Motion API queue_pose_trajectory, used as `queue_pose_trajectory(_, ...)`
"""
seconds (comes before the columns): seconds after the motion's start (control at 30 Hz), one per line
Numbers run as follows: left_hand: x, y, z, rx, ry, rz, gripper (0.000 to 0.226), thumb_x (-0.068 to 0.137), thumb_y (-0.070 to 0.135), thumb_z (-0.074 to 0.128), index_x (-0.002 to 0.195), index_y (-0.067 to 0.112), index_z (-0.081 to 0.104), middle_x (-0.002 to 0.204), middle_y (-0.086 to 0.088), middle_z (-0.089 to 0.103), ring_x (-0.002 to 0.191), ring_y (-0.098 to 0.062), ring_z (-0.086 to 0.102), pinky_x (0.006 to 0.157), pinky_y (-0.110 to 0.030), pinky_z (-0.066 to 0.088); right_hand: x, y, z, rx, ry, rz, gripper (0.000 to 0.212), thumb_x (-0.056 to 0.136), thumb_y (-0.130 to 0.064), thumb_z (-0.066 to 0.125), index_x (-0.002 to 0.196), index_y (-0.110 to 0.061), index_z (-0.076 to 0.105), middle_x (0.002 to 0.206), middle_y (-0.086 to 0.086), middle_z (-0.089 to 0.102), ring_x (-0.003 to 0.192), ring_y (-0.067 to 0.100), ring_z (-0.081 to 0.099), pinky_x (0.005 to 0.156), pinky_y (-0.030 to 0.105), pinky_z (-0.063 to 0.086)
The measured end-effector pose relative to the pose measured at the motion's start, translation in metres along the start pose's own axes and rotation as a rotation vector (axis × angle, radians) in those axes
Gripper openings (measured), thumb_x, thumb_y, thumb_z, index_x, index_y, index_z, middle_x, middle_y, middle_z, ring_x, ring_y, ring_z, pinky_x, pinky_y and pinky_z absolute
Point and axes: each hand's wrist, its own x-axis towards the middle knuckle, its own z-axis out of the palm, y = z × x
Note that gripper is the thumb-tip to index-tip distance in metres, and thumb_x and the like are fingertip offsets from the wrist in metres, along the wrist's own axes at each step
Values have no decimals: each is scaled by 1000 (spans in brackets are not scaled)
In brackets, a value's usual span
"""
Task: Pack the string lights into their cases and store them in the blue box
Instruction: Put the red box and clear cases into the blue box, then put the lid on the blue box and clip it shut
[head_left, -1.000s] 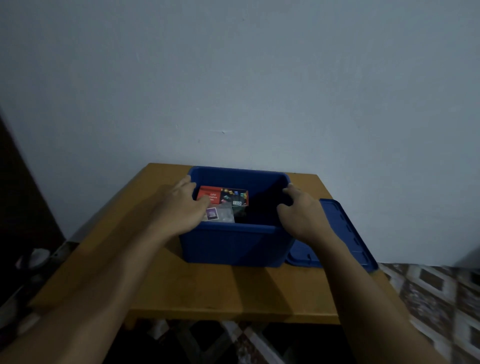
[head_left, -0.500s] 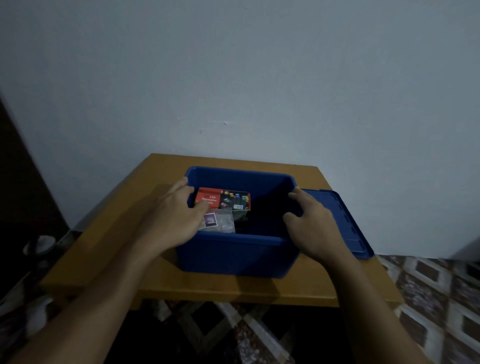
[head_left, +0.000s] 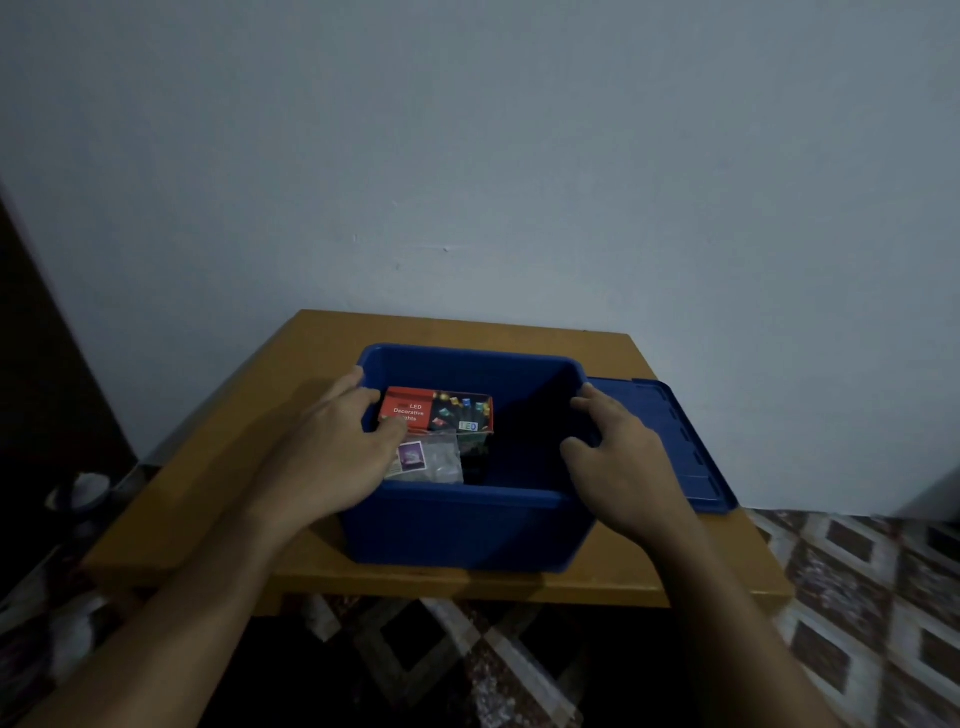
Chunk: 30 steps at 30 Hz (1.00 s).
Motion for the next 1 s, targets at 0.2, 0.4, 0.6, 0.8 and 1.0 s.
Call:
queue_pose_trajectory(0.2, -5, 34, -11, 46, 179, 113, 33, 98, 34, 54, 125, 16, 61, 128, 2, 57, 124, -21, 50, 96, -37, 44, 6, 7, -1, 193, 70, 36, 42, 99, -20, 51, 141, -21, 56, 147, -7, 52, 129, 17, 52, 105, 40, 48)
queue_pose_trajectory(0.4, -14, 130, -2, -129, 174, 398, 31, 96, 34, 53, 122, 22, 66, 123, 10, 64, 113, -7, 56, 92, -24, 44, 8, 47, -22, 532, 367, 209, 22, 99, -12, 52, 109, -18, 71, 100, -4, 70, 80, 10, 61, 65, 30, 51)
queue_pose_trajectory(0.6, -2, 215, 57, -52, -99, 471, 21, 95, 25, 49, 98, 12, 66, 91, 0, 66, 80, -17, 63, 73, -39, 57, 18, 120, -66, 324, 482, 390, 25, 97, -9, 50, 108, -14, 72, 89, 0, 70, 73, 18, 62, 58, 30, 50)
queue_pose_trajectory(0.8, 7, 244, 144, 99, -368, 354, 16, 92, 12, 49, 84, 4, 61, 72, -8, 54, 61, -22, 47, 46, -26, 31, 25, 175, -83, 64, 349, 494, 17, 92, -14, 56, 89, -12, 71, 87, 6, 72, 83, 27, 67, 80, 49, 61)
queue_pose_trajectory(1.0, 11, 228, 205, 363, -435, 143, 39, 93, 23, 61, 127, 9, 49, 134, -18, 49, 122, -36, 47, 94, -44, 49, 26, 194, -72, 1, 229, 462, 33, 90, -23, 66, 74, 6, 68, 71, 20, 69, 71, 32, 66, 57, 30, 46)
